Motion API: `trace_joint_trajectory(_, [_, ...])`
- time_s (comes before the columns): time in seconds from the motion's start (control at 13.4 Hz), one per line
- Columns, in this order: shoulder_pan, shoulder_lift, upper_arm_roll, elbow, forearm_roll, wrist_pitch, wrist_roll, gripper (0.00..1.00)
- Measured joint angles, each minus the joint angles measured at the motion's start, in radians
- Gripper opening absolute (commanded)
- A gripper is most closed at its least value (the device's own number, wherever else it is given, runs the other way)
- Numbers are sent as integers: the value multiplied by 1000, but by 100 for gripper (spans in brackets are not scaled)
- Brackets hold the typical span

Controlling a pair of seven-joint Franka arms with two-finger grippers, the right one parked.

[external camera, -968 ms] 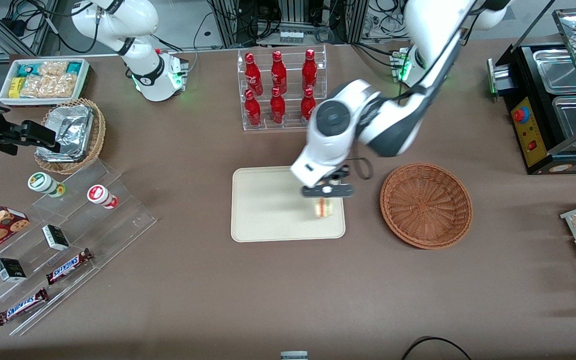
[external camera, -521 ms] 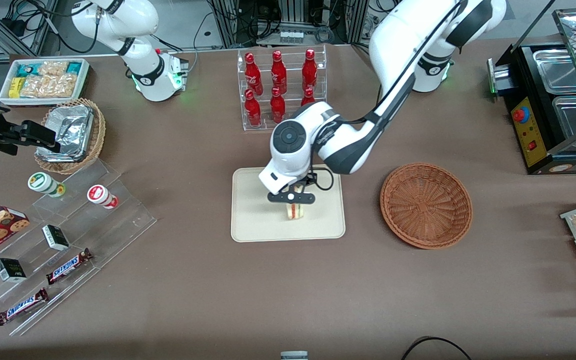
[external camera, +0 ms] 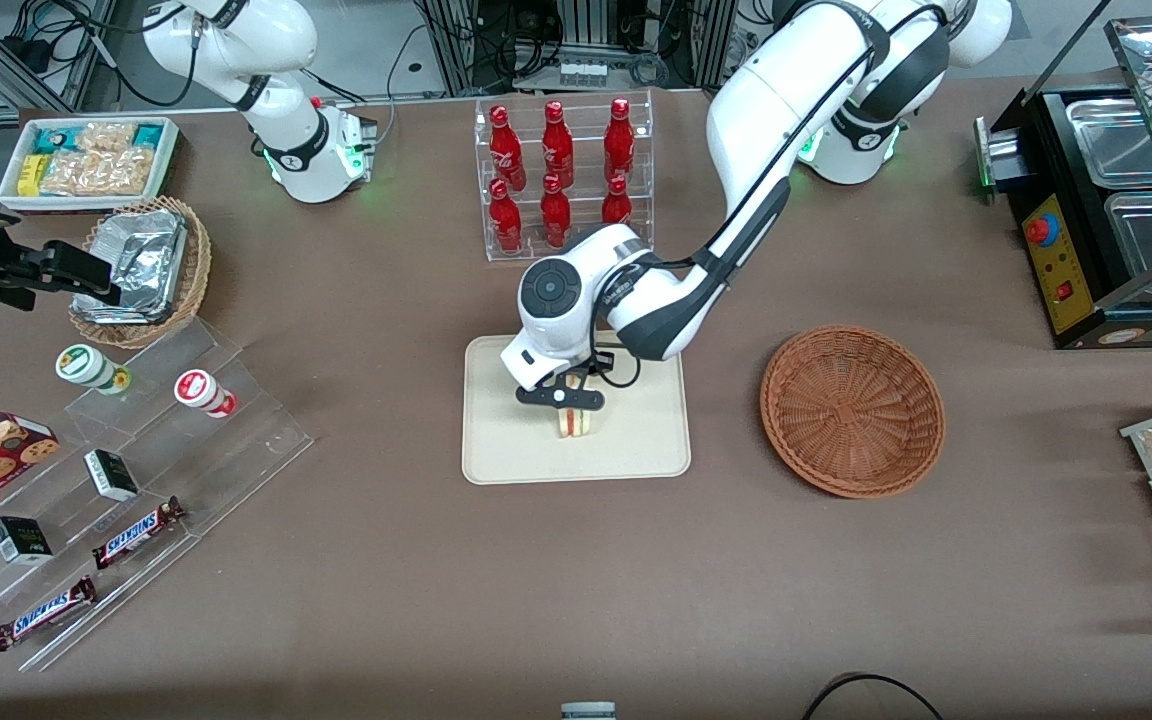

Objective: Place sandwich from basket to tray

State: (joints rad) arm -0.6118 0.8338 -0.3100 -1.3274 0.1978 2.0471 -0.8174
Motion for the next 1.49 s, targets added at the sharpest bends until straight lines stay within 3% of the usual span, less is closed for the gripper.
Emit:
trace_joint_trajectory(0.37, [2, -15, 4, 35, 2, -7, -29, 100])
trace_joint_trajectory(0.74, [59, -170, 10, 56, -34, -164, -40, 100])
trace_joint_trajectory(0.89, [121, -255, 14, 53, -80, -239, -41, 100])
trace_joint_trajectory(1.19, [283, -461, 17, -57, -104, -293, -32, 100])
trace_joint_trajectory(1.49, [424, -653, 20, -200, -121, -353, 112, 100])
